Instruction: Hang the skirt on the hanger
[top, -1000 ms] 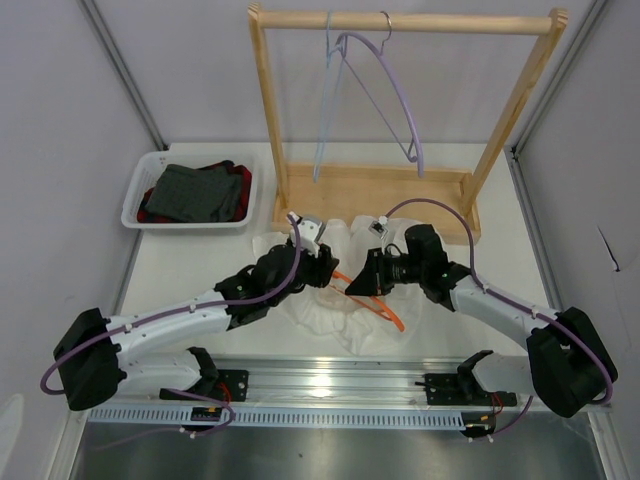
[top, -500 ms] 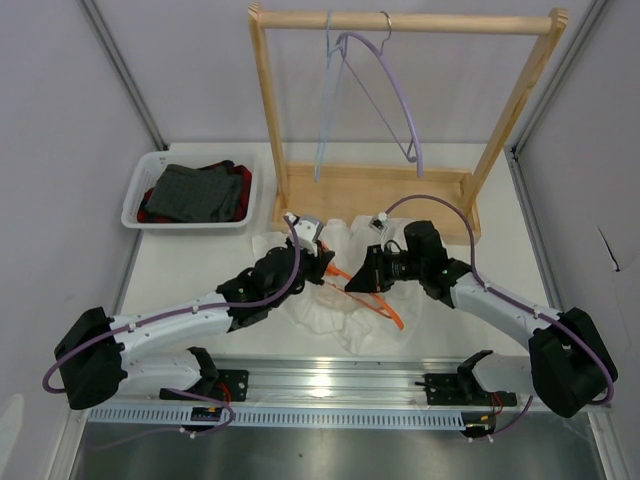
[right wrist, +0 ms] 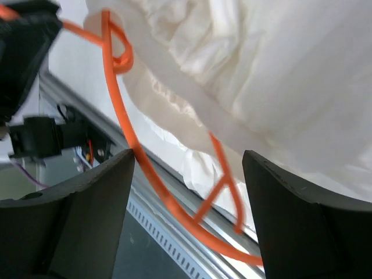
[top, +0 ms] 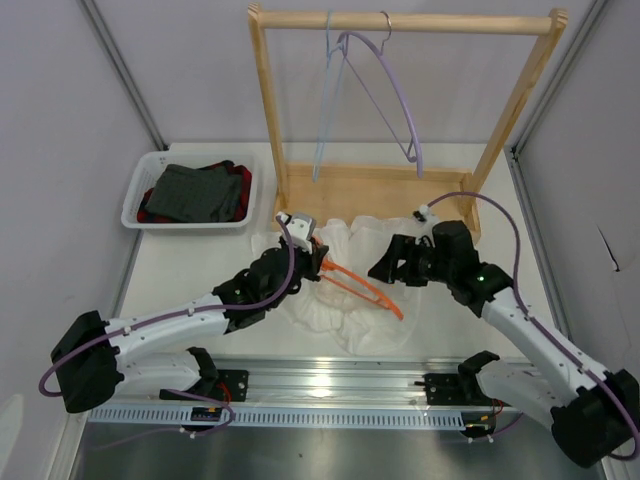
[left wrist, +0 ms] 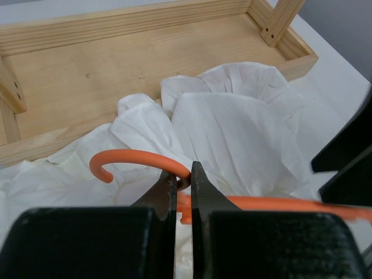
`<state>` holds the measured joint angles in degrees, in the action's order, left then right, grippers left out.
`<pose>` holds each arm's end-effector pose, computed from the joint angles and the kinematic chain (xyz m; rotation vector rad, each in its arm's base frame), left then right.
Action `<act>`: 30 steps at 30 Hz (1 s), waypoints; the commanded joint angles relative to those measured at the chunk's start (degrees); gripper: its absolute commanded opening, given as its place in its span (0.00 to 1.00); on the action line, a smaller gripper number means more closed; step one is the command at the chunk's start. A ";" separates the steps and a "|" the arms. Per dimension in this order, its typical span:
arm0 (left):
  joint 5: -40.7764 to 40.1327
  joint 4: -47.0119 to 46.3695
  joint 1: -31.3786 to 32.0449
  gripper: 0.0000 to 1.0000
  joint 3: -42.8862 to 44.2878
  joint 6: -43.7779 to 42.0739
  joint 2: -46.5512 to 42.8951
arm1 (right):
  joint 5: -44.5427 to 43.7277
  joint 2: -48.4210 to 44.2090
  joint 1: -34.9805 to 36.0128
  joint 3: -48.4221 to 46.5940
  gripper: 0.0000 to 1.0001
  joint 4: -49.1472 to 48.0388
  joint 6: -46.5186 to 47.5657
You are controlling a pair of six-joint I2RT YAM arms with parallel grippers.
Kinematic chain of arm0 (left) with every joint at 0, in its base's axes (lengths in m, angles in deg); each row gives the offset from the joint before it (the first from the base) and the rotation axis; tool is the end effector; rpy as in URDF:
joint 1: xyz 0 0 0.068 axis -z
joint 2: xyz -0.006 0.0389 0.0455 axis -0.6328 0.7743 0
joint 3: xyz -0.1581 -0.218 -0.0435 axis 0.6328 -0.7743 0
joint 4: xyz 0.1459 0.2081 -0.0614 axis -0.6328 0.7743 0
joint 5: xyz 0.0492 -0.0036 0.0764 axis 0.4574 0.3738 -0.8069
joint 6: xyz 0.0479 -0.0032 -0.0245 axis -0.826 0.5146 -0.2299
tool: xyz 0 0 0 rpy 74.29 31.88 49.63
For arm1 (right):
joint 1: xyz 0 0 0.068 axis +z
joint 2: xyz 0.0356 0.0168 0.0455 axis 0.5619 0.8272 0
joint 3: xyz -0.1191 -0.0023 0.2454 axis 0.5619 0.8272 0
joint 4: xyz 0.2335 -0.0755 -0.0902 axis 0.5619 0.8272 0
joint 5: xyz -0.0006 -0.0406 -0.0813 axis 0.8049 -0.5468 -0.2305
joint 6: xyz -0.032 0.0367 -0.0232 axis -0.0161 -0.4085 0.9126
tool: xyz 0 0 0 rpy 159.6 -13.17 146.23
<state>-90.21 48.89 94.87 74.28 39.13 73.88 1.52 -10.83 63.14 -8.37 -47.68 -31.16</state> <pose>0.1557 -0.2028 0.2692 0.3267 1.7701 -0.5426 0.1832 0.1164 0.2649 -0.1903 2.3305 0.9736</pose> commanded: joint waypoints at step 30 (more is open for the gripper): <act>-1.41 2.61 -0.33 0.00 0.40 2.12 1.16 | -10.75 3.08 6.03 6.36 0.39 3.51 -5.67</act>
<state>-90.95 48.93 94.85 73.82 39.13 73.88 -8.66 -8.88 68.56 -2.60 -39.99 -36.28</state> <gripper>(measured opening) 0.060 0.390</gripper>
